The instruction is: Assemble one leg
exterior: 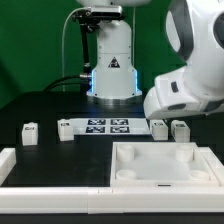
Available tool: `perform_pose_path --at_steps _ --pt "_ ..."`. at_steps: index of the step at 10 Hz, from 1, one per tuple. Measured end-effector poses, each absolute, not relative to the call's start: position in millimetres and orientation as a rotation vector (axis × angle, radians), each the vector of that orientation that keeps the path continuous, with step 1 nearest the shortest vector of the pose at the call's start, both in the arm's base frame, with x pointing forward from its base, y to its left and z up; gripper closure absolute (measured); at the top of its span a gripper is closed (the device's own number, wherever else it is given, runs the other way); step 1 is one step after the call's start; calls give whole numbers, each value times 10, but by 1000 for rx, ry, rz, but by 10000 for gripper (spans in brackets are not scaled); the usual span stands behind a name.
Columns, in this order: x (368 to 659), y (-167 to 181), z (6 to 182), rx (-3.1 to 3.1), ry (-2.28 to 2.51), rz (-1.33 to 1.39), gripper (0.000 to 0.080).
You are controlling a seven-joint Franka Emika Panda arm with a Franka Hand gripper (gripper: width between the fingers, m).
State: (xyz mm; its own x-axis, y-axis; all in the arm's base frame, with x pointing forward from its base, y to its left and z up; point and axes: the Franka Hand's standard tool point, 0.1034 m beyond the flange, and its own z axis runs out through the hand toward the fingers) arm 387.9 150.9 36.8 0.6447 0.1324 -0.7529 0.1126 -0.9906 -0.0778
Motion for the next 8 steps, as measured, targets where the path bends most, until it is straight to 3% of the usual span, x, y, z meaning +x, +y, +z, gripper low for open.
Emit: perform_pose_path --at_steps 8 --pt "3864 1556 98 -2836 -216 1244 151"
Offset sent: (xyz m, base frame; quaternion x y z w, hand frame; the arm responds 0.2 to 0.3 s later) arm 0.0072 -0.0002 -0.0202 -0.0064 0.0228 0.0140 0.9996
